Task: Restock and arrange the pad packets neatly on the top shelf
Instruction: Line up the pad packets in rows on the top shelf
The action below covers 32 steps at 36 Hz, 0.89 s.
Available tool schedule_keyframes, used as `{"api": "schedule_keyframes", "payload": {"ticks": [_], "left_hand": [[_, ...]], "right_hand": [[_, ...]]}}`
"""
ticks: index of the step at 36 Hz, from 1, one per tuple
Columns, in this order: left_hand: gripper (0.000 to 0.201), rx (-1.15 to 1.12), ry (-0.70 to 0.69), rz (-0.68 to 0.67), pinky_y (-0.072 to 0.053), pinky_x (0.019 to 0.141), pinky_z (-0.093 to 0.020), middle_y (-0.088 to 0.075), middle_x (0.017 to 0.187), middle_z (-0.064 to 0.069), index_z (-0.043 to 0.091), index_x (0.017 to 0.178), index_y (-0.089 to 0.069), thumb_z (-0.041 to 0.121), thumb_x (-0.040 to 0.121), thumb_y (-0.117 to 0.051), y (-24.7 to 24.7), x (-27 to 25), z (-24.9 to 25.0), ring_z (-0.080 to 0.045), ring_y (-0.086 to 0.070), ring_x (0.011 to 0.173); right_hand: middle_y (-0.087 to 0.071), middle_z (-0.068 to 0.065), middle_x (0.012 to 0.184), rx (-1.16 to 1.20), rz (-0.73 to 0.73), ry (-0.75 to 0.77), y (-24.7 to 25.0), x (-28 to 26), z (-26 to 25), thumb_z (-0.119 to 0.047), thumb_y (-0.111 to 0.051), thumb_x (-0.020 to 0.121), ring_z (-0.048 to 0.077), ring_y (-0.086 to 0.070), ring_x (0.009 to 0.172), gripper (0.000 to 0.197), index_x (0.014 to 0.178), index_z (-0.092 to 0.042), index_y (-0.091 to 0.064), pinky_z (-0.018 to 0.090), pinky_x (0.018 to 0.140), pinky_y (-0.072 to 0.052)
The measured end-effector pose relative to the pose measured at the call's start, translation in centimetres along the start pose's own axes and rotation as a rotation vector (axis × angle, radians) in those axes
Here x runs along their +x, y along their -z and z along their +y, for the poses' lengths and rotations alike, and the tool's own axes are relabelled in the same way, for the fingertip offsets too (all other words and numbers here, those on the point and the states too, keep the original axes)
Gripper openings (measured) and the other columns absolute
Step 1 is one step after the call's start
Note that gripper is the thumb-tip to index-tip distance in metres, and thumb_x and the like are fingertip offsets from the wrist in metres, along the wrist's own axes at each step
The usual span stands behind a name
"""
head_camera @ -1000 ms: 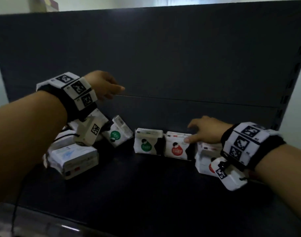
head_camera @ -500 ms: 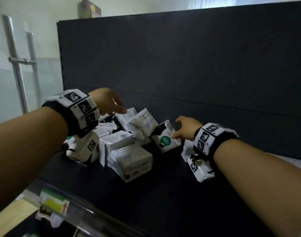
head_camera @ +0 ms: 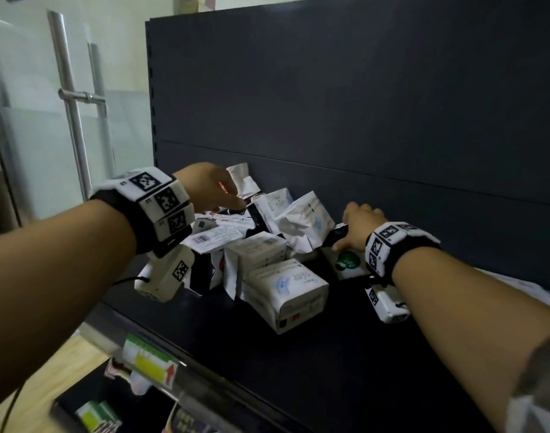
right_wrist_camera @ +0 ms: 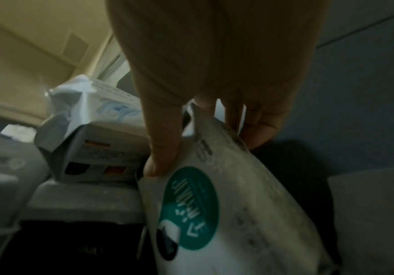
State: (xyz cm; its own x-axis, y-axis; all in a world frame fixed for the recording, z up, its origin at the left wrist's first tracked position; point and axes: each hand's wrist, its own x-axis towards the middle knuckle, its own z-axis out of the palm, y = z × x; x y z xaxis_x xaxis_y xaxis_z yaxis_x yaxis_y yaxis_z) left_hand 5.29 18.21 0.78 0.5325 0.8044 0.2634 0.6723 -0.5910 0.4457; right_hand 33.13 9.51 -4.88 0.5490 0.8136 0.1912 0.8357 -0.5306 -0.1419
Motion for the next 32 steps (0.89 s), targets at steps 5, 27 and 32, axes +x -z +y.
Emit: {"api": "schedule_keyframes", "payload": {"ticks": [5, 27, 32], "left_hand": [[0.028, 0.024, -0.062, 0.003, -0.054, 0.073, -0.030, -0.068, 0.077, 0.004, 0.019, 0.090, -0.068, 0.043, 0.077, -0.073, -1.6, 1.7, 3.1, -0.013, -0.063, 0.068], [0.118, 0.623, -0.133, -0.298, -0.038, 0.105, -0.037, -0.055, 0.135, 0.006, 0.039, 0.132, -0.048, 0.102, 0.033, -0.040, -13.3, 11.3, 9.9, -0.021, -0.052, 0.121], [0.069, 0.670, -0.262, -0.352, -0.045, 0.098, -0.036, -0.057, 0.130, 0.004, 0.033, 0.131, -0.051, 0.073, 0.076, -0.049, -13.3, 8.7, 13.3, -0.021, -0.056, 0.112]], "right_hand": [[-0.054, 0.009, 0.122, -0.019, 0.036, -0.057, 1.9, -1.8, 3.2, -0.049, -0.086, 0.057, 0.035, -0.046, 0.116, 0.083, 0.118, -0.015, -0.042, 0.041, 0.089, -0.043], [-0.058, 0.038, 0.117, 0.712, -0.206, -0.145, 11.6, -12.9, 14.7, -0.014, -0.070, 0.083, 0.048, -0.059, 0.106, 0.044, 0.109, 0.019, -0.058, 0.055, 0.104, -0.038], [-0.068, 0.016, 0.074, 0.753, -0.171, -0.227, 12.1, -15.1, 19.7, -0.012, -0.068, 0.084, 0.022, -0.067, 0.062, 0.017, 0.073, 0.001, -0.066, 0.027, 0.055, -0.053]]}}
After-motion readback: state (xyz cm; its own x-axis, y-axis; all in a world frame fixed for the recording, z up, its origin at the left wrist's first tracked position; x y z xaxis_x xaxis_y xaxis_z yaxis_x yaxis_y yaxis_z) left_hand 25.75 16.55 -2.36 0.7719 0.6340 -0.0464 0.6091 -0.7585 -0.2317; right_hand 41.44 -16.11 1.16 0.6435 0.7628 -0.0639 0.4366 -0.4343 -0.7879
